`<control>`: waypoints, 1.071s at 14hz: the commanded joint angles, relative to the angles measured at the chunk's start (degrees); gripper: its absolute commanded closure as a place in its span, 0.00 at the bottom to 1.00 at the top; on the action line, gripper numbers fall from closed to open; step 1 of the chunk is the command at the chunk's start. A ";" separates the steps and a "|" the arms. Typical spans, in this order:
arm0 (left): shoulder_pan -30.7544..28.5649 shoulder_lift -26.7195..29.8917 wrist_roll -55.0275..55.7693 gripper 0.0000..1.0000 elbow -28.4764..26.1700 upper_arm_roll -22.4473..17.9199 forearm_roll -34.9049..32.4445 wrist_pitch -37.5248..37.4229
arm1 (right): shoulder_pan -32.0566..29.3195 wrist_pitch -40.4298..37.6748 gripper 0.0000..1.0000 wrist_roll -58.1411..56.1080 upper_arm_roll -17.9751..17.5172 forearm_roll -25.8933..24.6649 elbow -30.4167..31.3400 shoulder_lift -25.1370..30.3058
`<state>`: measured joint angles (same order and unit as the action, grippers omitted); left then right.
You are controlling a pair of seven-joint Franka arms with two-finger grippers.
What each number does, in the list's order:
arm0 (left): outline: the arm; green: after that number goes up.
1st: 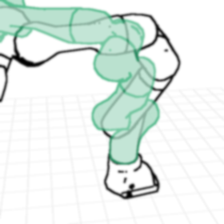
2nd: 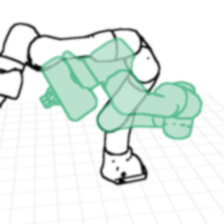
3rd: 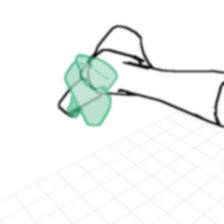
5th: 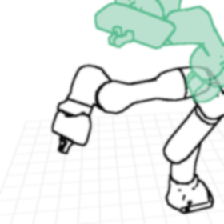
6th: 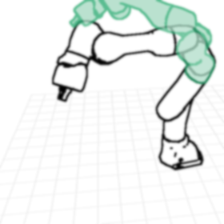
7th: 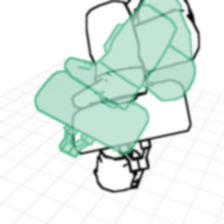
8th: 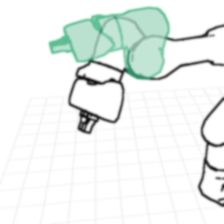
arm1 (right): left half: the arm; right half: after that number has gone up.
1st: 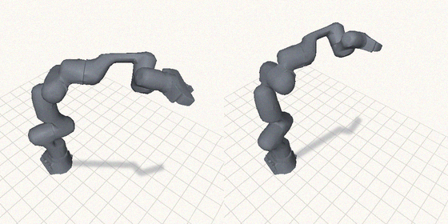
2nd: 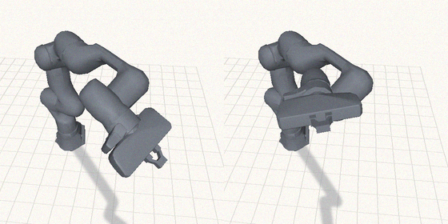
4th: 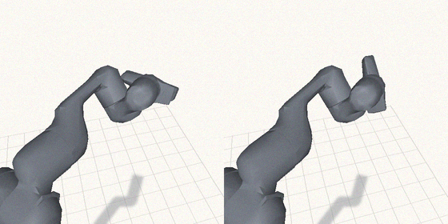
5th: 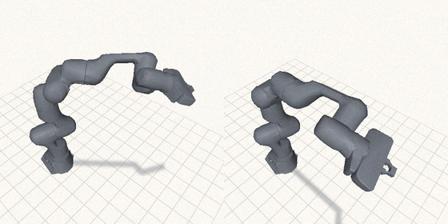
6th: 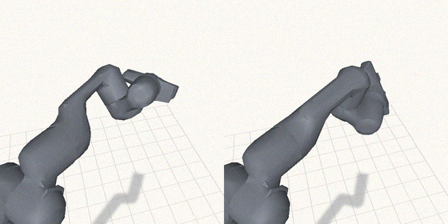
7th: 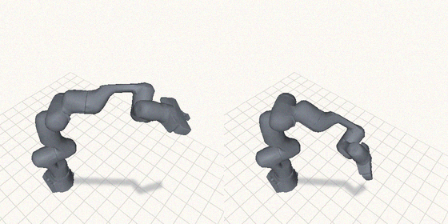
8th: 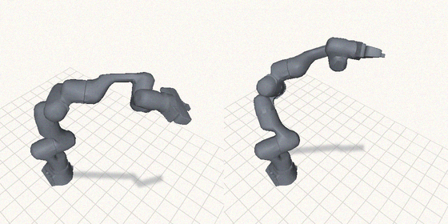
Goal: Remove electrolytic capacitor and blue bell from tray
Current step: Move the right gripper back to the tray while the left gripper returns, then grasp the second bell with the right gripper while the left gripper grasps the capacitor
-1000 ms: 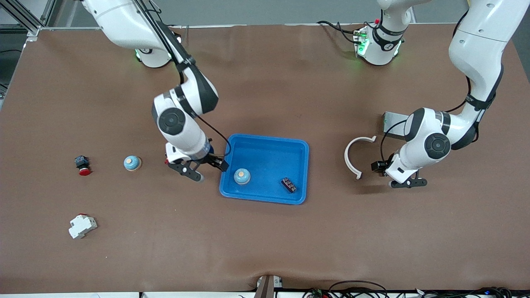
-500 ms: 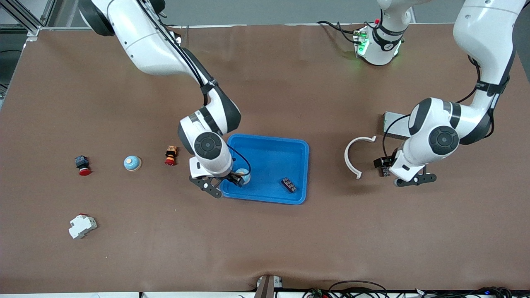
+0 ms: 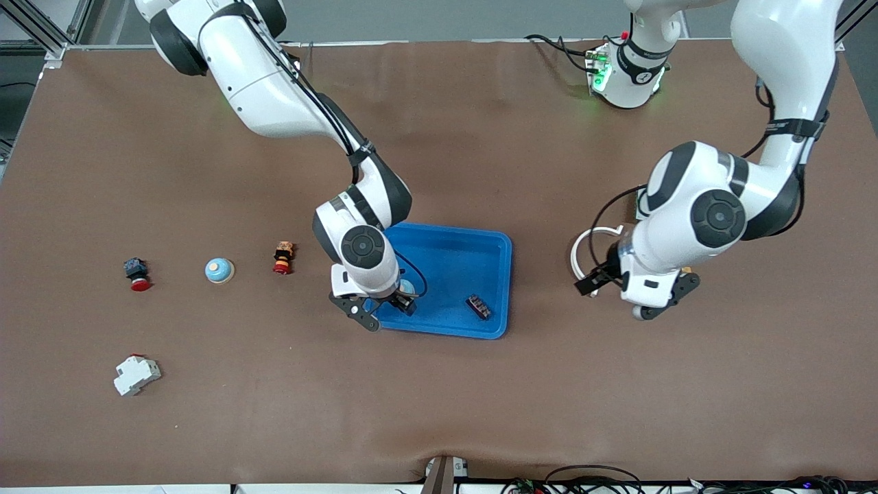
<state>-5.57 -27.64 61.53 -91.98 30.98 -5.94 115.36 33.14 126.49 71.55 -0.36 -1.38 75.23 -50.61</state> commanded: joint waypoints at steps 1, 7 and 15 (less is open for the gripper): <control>5.28 -6.45 9.19 0.00 7.76 -0.31 0.50 -1.45 | 1.22 0.07 0.00 2.45 0.45 -0.73 -2.19 -1.68; 14.43 -13.05 18.36 0.00 10.41 -3.73 0.32 9.06 | 1.92 0.07 0.00 3.42 0.36 -0.65 -2.19 -1.77; 21.03 -19.64 25.22 0.00 10.33 -9.98 0.32 27.63 | 2.28 0.16 0.00 3.68 0.45 -0.56 -2.19 -1.77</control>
<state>14.39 -45.04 85.78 -83.14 21.78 -5.90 140.56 34.77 126.86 73.75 -0.37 -1.38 74.69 -51.42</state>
